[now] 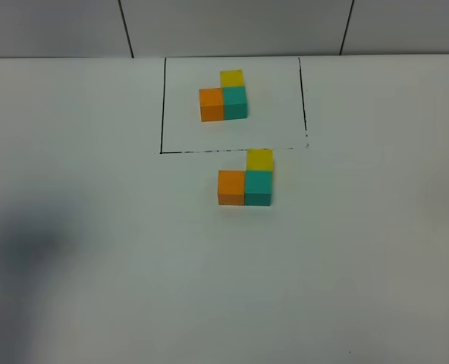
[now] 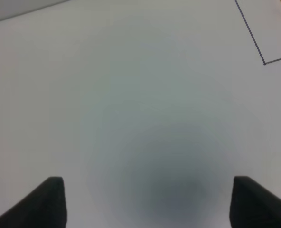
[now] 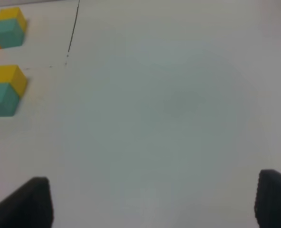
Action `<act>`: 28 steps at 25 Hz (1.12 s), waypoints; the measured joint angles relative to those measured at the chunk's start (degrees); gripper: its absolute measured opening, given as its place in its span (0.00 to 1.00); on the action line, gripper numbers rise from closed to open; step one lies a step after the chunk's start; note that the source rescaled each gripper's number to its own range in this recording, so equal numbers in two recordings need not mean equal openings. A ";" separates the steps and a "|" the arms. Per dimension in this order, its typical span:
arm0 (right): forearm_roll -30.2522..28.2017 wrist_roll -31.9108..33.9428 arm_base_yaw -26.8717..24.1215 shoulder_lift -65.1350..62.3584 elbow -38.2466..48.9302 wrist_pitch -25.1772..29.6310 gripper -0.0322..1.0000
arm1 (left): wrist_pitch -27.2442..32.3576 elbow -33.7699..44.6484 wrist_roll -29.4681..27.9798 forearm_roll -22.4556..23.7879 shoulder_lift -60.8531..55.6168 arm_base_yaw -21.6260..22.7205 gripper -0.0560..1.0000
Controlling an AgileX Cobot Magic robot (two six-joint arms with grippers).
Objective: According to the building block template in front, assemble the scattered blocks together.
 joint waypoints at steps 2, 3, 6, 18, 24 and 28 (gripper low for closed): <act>0.00 0.00 0.00 0.00 0.00 0.00 0.75 | 0.05 2.51 -1.20 0.41 -4.48 0.00 0.86; 0.00 0.00 0.00 0.00 0.00 0.00 0.75 | 0.05 4.21 -1.55 0.47 -7.58 0.00 0.86; 0.00 0.00 0.00 0.00 0.00 0.00 0.75 | 0.16 8.13 -2.35 0.41 -15.04 0.00 0.86; 0.00 0.00 0.00 0.00 0.00 0.00 0.75 | 6.54 22.41 -5.23 0.36 -40.86 0.00 0.86; 0.00 0.00 0.00 0.00 0.00 0.00 0.75 | 7.49 30.34 -6.56 -0.37 -49.70 0.00 0.86; 0.00 0.00 0.00 0.00 0.00 0.00 0.75 | 8.76 32.57 -6.63 -0.61 -53.36 0.00 0.86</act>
